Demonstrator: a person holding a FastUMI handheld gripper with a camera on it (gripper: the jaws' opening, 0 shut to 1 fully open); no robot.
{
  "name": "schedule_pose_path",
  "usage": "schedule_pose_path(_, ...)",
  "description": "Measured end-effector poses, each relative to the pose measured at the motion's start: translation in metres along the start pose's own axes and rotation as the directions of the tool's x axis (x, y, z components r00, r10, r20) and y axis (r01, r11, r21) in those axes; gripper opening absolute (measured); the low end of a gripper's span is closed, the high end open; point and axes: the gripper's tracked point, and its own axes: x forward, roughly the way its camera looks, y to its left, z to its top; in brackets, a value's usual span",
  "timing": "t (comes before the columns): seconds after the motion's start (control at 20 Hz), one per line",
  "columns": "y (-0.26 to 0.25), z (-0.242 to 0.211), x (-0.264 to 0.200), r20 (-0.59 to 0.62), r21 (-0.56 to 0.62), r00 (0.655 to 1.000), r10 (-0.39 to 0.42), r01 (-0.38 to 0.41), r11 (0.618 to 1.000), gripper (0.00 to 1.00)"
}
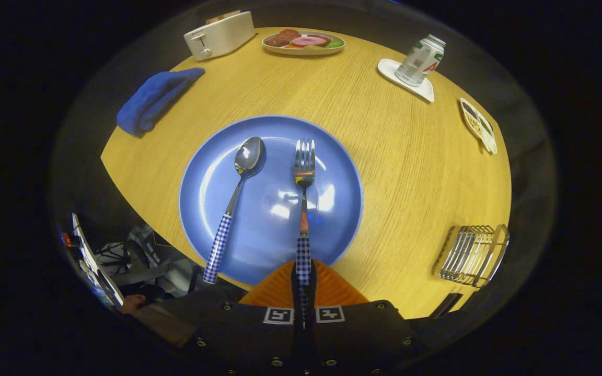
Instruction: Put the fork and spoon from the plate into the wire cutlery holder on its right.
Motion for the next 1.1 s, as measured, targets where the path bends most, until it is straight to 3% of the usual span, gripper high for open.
schedule_pose_path(0.25, -0.015, -0.019, -0.031, -0.055, -0.029, 0.998, 0.037, -0.039, 0.999, 0.01)
schedule_pose_path(0.75, -0.096, -0.053, -0.071, -0.049, -0.094, 0.984, -0.170, 0.165, 0.982, 0.01)
schedule_pose_path(1.1, -0.138, -0.100, -0.104, -0.166, -0.041, 0.979, -0.121, 0.116, 0.992, 0.01)
